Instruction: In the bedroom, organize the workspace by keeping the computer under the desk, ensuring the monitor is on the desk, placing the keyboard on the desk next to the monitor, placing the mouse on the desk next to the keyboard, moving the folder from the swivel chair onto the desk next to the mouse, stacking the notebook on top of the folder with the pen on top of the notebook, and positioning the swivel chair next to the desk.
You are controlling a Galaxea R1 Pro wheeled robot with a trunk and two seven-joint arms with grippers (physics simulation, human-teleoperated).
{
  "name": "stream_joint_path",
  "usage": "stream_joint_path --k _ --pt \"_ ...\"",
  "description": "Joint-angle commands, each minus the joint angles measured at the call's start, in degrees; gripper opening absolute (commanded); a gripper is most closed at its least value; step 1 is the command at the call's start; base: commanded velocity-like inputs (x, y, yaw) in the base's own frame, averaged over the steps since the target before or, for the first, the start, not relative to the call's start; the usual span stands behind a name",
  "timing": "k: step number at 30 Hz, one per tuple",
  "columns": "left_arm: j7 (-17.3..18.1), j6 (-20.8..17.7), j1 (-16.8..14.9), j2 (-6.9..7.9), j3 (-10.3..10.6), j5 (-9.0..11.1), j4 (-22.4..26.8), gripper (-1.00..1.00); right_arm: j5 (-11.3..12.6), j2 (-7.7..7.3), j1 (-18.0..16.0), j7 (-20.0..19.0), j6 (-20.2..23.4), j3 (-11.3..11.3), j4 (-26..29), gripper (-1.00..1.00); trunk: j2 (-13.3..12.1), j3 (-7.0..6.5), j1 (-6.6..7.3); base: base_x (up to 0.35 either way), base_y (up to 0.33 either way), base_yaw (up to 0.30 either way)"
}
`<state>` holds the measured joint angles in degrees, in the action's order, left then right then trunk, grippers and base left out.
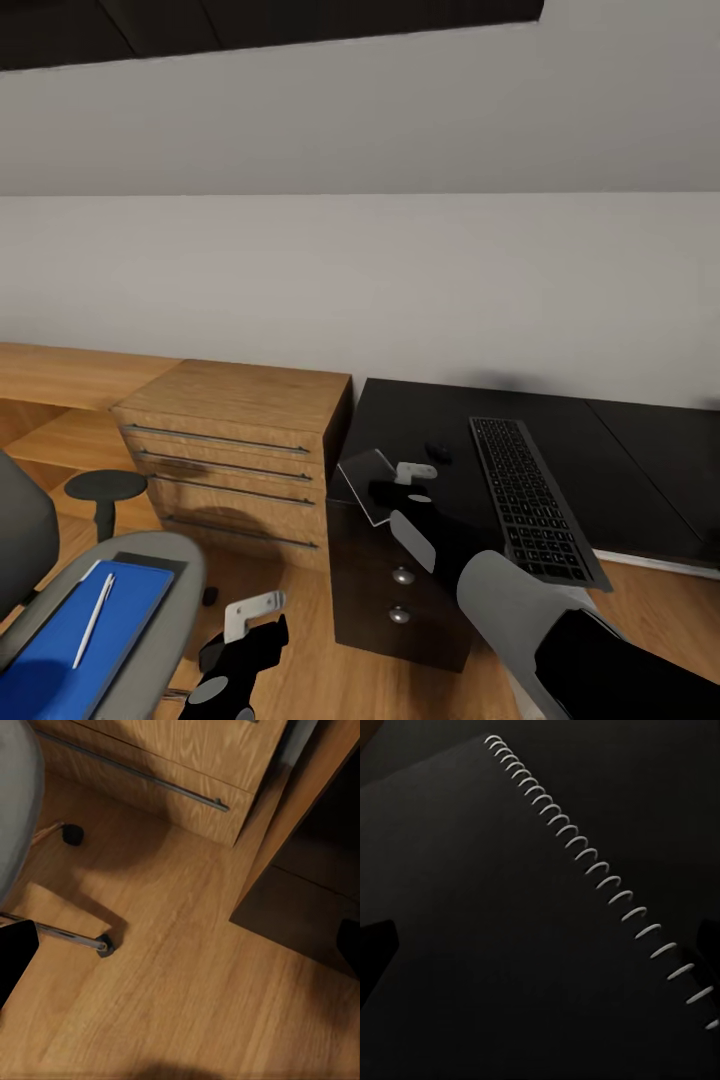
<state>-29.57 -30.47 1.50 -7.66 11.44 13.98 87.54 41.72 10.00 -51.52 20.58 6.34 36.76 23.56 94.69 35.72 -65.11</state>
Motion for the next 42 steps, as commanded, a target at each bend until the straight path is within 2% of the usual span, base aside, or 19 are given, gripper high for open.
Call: stream_joint_path --k 1,18,42 --pt "-0.52 -0.07 0.00 0.01 0.06 0.59 0.10 1.00 0.11 0.00 -0.07 0.43 0.26 0.33 0.03 1.00 0.03 0.05 0.00 -0.031 0.012 0.000" --pt "-0.42 -0.07 0.00 0.01 0.16 0.52 0.09 1.00 0.11 0.00 -0.07 0.43 0.26 0.33 0.00 1.00 0.03 0.05 0.00 -0.004 0.001 0.000" --pt "-0.56 -0.12 -0.02 -0.07 0.16 0.56 -0.44 1.00 0.00 0.00 -0.07 0.43 0.14 0.33 0.13 1.00 -9.60 -4.26 5.27 0.000 0.000 0.000"
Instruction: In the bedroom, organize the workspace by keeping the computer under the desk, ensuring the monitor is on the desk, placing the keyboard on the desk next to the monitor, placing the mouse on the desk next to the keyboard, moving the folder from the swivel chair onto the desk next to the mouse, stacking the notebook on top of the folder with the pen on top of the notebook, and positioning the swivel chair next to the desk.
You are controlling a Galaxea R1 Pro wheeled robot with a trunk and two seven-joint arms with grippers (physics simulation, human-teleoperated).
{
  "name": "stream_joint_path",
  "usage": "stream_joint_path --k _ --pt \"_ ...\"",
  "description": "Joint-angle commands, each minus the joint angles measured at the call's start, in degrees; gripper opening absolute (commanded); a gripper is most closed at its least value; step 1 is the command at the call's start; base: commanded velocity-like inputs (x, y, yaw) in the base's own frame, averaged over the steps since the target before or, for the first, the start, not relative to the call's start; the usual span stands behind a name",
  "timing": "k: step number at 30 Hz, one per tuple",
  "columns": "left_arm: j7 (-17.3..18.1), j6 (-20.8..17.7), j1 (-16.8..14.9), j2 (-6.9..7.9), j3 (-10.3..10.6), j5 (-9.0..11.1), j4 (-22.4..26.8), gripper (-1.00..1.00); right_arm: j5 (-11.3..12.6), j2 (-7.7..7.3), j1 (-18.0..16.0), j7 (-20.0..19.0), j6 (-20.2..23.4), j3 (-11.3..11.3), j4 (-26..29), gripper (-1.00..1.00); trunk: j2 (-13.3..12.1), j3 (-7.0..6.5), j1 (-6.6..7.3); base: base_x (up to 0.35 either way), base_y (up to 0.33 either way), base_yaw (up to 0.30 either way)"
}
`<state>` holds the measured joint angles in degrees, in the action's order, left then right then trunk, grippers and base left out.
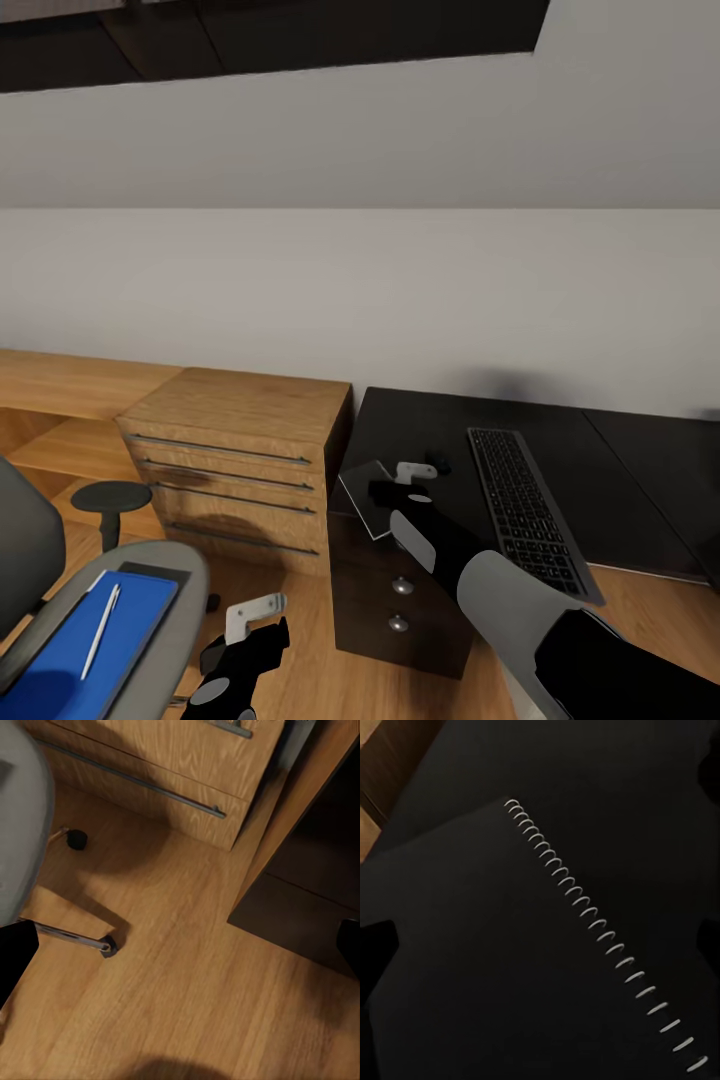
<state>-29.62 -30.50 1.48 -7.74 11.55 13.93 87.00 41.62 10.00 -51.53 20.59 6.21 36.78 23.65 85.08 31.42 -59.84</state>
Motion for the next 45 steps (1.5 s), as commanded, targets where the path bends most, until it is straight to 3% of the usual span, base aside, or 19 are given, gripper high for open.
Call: stream_joint_path --k 1,15,20,24,31,45 --pt "-0.52 -0.08 0.00 0.01 0.05 0.62 0.10 1.00 0.09 0.00 -0.06 0.42 0.24 0.31 0.07 1.00 -0.38 -0.14 0.22 0.000 0.000 0.000" --pt "-0.47 0.01 0.00 -0.03 0.14 0.58 -1.61 1.00 -0.03 0.00 -0.03 0.84 -0.10 0.30 3.72 1.00 -6.00 -2.65 3.30 0.000 0.000 0.000" --pt "-0.54 0.12 0.01 -0.05 0.31 0.57 -1.56 1.00 -0.04 0.00 0.09 3.19 0.04 0.42 6.19 1.00 -8.00 -3.55 4.40 0.000 0.000 0.000" --pt "-0.66 0.17 0.01 0.00 0.73 0.57 -1.50 1.00 -0.02 0.00 1.28 7.91 0.19 0.53 10.60 1.00 -9.61 -4.26 5.27 0.000 0.000 0.000" --pt "-0.65 0.17 0.01 0.01 0.83 0.63 -1.48 1.00 -0.04 0.00 3.11 10.53 0.28 0.50 14.60 1.00 -12.42 -5.52 6.81 0.000 0.000 0.000" --pt "-0.42 0.02 -0.02 0.08 0.77 0.73 -1.66 1.00 -0.12 0.00 3.45 11.39 0.26 0.75 16.31 1.00 -12.42 -5.52 6.81 0.000 0.000 0.000"
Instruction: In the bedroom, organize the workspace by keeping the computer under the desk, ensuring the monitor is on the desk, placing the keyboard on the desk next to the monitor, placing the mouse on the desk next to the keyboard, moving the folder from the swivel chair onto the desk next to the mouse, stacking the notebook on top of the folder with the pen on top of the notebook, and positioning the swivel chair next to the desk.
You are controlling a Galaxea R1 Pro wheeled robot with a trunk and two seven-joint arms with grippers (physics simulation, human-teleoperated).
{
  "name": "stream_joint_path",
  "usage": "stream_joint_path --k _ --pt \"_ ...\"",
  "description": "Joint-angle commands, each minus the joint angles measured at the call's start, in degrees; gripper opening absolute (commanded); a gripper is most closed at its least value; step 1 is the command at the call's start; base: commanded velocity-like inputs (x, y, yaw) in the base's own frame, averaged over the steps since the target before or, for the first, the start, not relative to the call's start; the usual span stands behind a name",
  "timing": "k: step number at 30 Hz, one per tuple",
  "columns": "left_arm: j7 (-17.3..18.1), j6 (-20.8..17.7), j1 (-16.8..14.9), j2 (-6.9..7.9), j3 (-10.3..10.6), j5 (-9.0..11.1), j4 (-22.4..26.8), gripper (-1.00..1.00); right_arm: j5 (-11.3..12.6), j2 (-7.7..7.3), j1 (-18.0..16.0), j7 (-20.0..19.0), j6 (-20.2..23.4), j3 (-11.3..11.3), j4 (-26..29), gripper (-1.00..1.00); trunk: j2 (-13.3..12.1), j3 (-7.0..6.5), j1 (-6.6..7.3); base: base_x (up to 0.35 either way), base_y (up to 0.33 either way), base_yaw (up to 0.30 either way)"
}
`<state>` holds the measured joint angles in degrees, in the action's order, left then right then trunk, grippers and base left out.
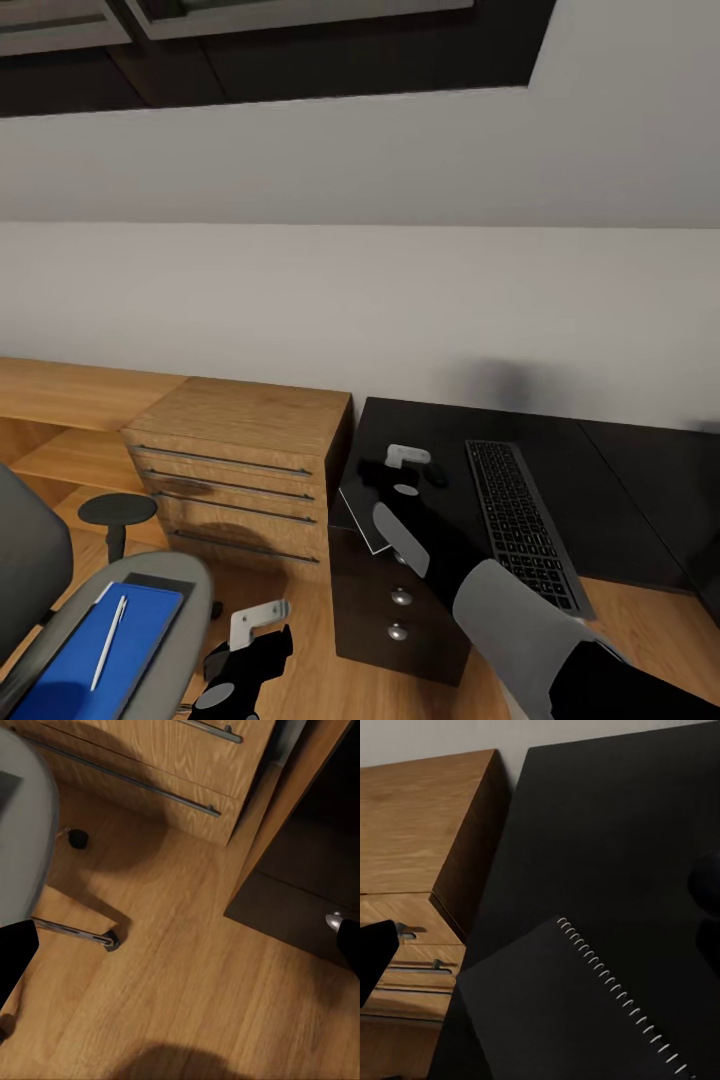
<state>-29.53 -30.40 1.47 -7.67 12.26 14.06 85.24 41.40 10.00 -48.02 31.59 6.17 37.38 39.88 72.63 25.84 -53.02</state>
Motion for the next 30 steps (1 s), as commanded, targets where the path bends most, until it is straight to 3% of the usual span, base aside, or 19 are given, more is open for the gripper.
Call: stream_joint_path --k 1,7,30 --pt "-0.50 -0.09 0.00 0.01 0.05 0.60 0.08 1.00 0.11 0.00 -0.06 0.39 0.30 0.15 0.29 1.00 0.04 0.05 -0.01 0.000 0.000 0.000" --pt "-0.46 -0.09 0.02 0.02 0.05 0.61 0.03 1.00 0.15 0.00 -0.06 0.40 0.45 0.15 0.93 1.00 0.04 0.05 -0.01 -0.002 0.000 0.000" --pt "-0.57 -0.03 0.01 0.03 0.04 0.62 0.04 1.00 0.12 0.00 0.30 1.63 0.59 0.11 1.18 1.00 0.04 -0.04 -0.01 -0.309 0.000 -0.024"
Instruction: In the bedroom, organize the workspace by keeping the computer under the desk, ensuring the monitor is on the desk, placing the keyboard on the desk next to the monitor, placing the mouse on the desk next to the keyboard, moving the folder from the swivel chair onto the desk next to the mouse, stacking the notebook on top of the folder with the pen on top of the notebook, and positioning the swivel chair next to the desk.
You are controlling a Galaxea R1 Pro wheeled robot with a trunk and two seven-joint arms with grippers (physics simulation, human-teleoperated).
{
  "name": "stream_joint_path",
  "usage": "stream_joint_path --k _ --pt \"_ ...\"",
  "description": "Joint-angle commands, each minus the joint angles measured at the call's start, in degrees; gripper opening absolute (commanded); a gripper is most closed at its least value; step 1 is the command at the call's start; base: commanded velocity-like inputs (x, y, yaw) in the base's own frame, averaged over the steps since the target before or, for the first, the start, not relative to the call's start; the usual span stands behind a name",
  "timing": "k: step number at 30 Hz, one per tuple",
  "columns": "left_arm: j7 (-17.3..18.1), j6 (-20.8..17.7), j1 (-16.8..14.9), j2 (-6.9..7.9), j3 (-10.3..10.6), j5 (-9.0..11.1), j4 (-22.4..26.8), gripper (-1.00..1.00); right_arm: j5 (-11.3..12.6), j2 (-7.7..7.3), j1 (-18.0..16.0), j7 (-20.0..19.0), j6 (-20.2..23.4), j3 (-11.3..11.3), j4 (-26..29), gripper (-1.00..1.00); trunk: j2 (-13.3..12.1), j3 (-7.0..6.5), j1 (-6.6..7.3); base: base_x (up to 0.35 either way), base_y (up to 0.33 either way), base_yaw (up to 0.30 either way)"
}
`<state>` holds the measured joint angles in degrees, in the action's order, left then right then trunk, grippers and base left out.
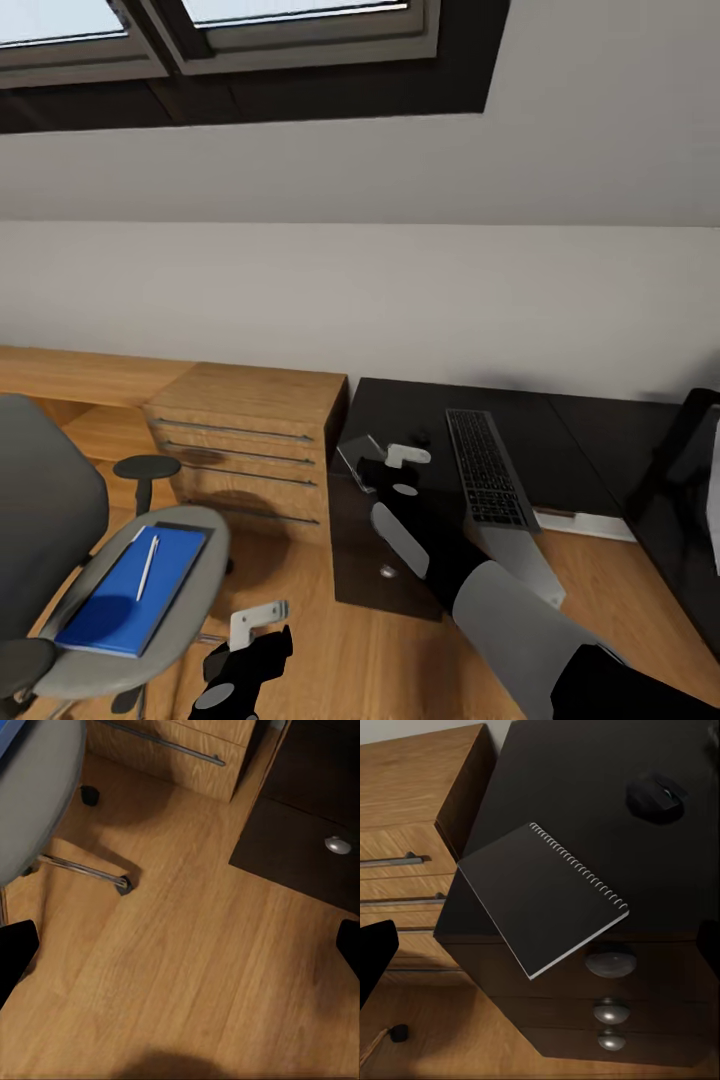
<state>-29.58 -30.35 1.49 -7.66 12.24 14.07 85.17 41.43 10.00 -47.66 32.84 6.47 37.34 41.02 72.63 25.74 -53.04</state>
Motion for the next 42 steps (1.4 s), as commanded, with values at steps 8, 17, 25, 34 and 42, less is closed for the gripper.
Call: stream_joint_path --k 8,17,25,34,42 --pt "-0.64 0.06 0.00 0.01 0.08 0.58 0.24 1.00 0.06 0.00 -0.06 0.44 0.30 0.17 0.38 1.00 -1.17 -0.55 0.67 -0.052 0.000 -0.131" --pt "-0.49 0.40 0.01 0.01 0.14 0.60 0.26 1.00 0.10 0.00 -0.06 0.89 0.30 0.18 1.59 1.00 -4.78 -2.17 2.65 -0.005 0.000 -0.016" --pt "-0.44 0.41 0.00 -0.05 0.15 0.60 0.20 1.00 0.14 0.00 0.31 2.28 0.30 0.19 2.26 1.00 -7.98 -3.61 4.40 0.000 0.000 -0.001" --pt "-0.43 0.45 0.00 -0.04 0.47 0.51 0.04 1.00 -0.02 0.00 0.44 2.41 0.30 -0.02 2.31 1.00 -9.99 -4.51 5.50 0.000 0.000 -0.009" --pt "-0.43 0.53 0.01 -0.08 0.59 0.43 -1.20 1.00 -0.06 -1.26 0.46 2.35 0.14 -0.09 2.25 1.00 -9.99 -4.51 5.50 0.000 -0.126 -0.218"
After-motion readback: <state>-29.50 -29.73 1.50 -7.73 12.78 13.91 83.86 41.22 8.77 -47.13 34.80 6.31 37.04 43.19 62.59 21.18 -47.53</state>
